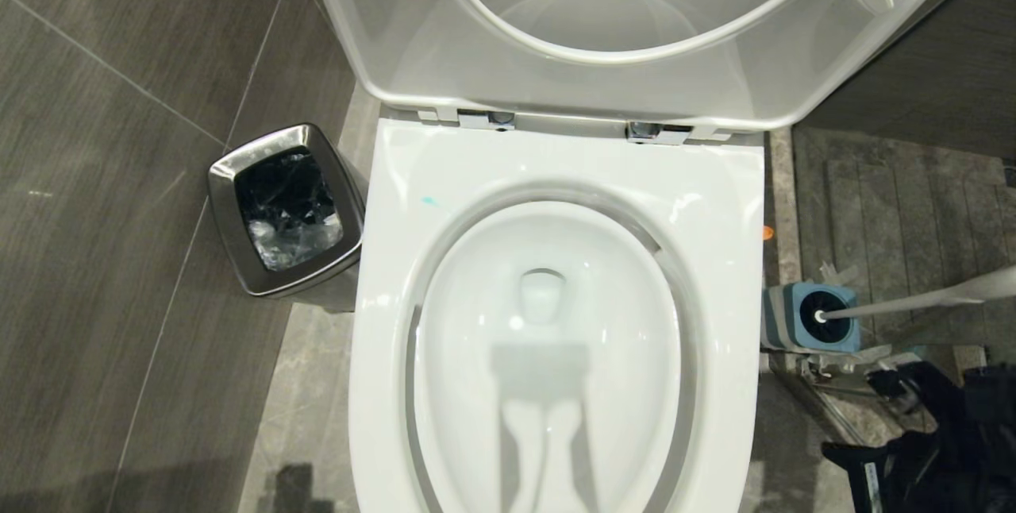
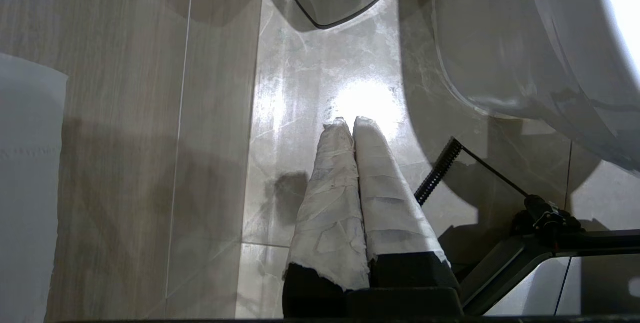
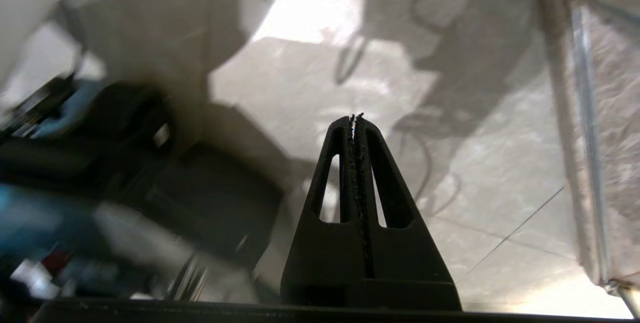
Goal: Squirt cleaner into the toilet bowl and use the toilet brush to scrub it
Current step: Pour in the cleaning agent
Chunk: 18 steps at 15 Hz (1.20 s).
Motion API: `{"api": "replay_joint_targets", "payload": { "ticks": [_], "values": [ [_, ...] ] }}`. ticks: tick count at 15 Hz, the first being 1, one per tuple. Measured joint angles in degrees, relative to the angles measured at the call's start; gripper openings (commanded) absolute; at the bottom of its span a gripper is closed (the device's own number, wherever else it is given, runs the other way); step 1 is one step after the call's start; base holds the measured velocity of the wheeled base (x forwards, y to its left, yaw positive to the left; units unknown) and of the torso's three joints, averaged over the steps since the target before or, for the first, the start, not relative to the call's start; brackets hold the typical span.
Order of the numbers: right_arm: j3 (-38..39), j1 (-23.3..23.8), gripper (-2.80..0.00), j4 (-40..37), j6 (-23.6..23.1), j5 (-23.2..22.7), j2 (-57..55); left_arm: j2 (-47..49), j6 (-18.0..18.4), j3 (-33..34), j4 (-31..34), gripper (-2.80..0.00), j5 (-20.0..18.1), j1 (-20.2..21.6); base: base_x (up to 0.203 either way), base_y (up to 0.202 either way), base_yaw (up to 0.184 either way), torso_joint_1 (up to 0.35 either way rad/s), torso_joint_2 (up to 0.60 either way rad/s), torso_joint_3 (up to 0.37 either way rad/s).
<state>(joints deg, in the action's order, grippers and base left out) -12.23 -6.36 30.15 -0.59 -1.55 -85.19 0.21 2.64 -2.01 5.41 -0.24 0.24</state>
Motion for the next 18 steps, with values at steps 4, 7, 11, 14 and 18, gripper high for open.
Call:
{"api": "replay_joint_targets", "payload": {
  "ticks": [4,7,11,14,18],
  "values": [
    [-0.4,0.7,-2.80,17.3,0.0,3.5,-13.9,0.0,0.0,0.0,0.0,-2.80,0.0,0.0,0.000,0.000,0.000,0.000,0.00,0.000],
    [-3.1,1.0,-2.80,29.9,-0.3,5.6,-22.9,0.0,0.0,0.0,0.0,-2.80,0.0,0.0,0.000,0.000,0.000,0.000,0.00,0.000],
    [-7.6,1.1,-2.80,40.4,-3.8,7.7,-31.0,0.0,0.0,0.0,0.0,-2.80,0.0,0.0,0.000,0.000,0.000,0.000,0.00,0.000],
    [-8.6,1.1,0.00,43.7,-4.1,9.0,-33.5,0.0,0.0,0.0,0.0,-2.80,0.0,0.0,0.000,0.000,0.000,0.000,0.00,0.000],
    [-8.8,1.0,0.00,45.0,-3.8,8.4,-34.5,0.0,0.0,0.0,0.0,-2.80,0.0,0.0,0.000,0.000,0.000,0.000,0.00,0.000]
  ]
}}
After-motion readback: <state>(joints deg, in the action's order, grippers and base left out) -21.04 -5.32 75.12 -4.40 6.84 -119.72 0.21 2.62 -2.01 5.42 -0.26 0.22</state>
